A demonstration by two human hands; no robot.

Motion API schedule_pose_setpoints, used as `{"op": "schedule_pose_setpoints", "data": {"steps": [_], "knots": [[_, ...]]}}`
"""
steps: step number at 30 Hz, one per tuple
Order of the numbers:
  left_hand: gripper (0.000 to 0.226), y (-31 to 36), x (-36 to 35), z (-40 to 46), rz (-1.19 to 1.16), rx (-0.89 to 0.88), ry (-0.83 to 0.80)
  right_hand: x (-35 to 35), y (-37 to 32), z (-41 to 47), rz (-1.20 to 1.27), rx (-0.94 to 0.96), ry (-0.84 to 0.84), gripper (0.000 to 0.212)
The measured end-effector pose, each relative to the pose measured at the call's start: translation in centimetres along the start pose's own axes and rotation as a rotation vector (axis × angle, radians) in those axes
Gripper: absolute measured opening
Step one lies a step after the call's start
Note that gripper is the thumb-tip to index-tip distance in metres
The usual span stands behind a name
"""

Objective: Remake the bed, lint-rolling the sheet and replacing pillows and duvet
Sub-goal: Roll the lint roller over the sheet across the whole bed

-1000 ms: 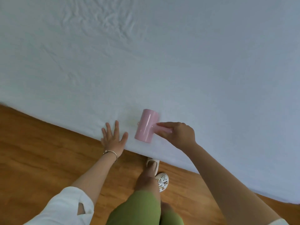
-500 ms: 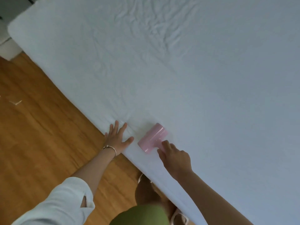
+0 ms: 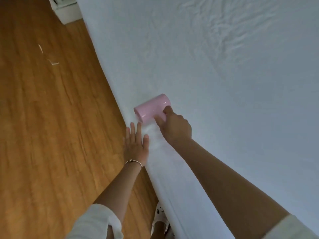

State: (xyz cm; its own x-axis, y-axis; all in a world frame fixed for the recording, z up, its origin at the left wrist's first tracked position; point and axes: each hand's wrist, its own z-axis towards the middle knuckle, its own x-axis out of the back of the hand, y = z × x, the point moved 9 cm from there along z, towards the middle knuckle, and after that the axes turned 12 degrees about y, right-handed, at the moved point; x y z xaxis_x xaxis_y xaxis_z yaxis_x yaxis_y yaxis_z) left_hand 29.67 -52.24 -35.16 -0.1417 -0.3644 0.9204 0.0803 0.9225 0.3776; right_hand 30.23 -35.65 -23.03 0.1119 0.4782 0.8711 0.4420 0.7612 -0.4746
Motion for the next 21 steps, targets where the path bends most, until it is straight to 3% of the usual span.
{"op": "schedule_pose_setpoints", "data": {"steps": [8,12,21], "knots": [[0.070,-0.6,-0.5,-1.9,-0.215,0.163,0.163,-4.7,0.8,-0.1,-0.134,-0.047,0.035,0.027],[0.051,-0.6,-0.8,-4.6,-0.254,0.220,0.160,-3.9,3.5,-3.5,-0.129,-0.037,0.063,0.027],[0.058,2.8,-2.9,-14.2,-0.223,0.119,0.144,-0.1,13.1,-17.4,-0.084,-0.132,0.104,0.027]]}}
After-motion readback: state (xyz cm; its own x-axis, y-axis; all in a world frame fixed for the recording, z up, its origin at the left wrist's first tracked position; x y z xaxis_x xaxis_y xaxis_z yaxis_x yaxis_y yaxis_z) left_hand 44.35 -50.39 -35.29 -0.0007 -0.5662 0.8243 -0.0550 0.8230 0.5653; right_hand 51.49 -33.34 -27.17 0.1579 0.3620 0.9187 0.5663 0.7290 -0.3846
